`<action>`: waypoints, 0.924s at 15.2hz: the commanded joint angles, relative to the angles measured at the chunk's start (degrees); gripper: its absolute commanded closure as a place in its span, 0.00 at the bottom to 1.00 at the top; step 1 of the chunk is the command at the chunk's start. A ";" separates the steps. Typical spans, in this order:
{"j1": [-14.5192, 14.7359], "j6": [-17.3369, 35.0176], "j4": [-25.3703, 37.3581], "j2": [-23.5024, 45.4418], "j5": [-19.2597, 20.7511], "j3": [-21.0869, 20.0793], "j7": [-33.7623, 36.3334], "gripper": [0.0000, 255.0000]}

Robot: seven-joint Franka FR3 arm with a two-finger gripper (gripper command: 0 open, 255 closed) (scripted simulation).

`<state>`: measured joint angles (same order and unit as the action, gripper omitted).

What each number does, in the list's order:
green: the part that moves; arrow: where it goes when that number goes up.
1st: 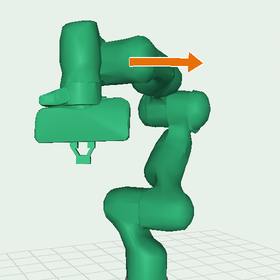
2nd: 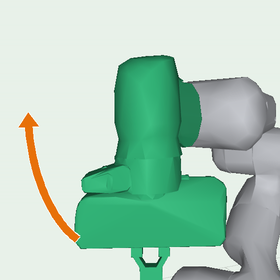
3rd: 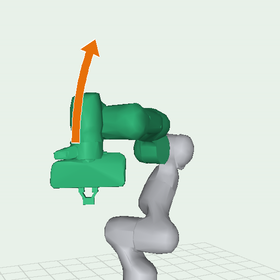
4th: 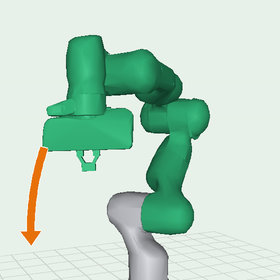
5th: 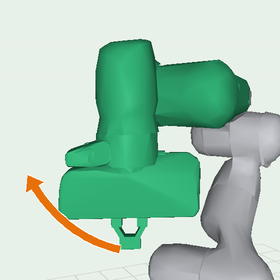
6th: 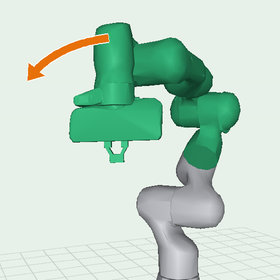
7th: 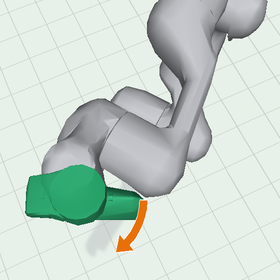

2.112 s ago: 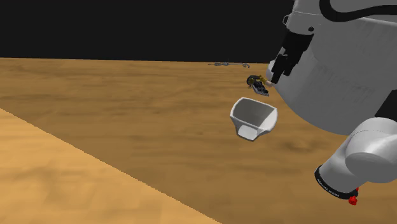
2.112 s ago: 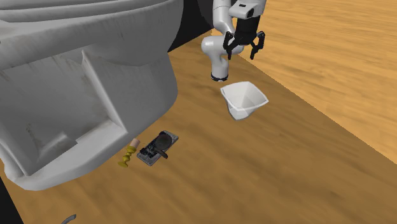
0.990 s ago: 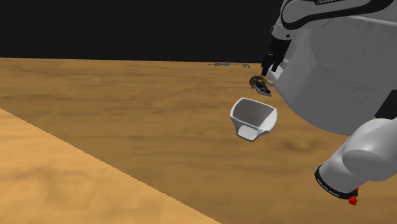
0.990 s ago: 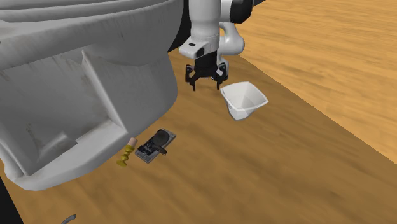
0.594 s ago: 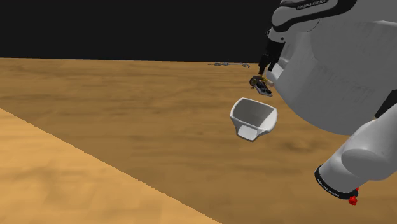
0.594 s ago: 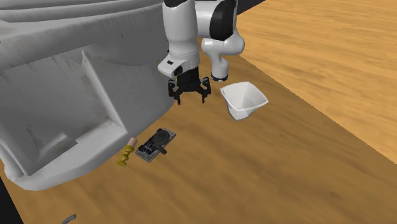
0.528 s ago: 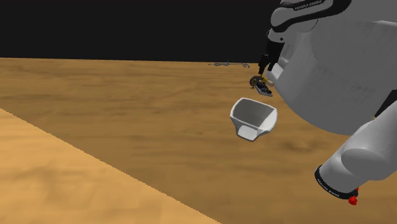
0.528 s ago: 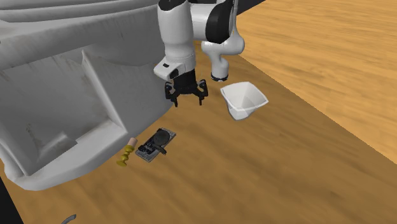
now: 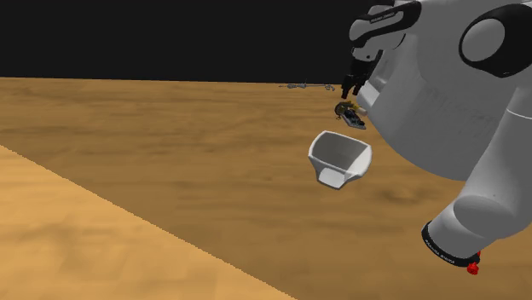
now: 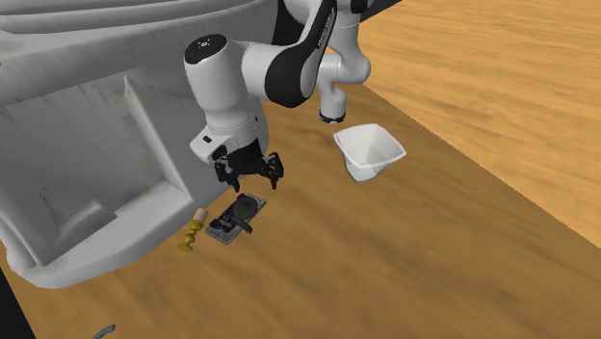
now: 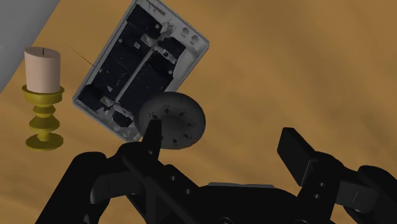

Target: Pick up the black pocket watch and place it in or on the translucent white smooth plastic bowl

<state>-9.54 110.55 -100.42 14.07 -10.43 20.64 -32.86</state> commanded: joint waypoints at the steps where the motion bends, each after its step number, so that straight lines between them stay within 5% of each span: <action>1: -1.78 -0.96 4.79 4.63 -1.95 0.21 -2.20 0.00; 14: -2.54 3.63 3.63 8.53 -3.75 -0.40 -3.64 0.00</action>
<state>-12.08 114.12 -96.75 22.59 -14.17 20.24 -36.49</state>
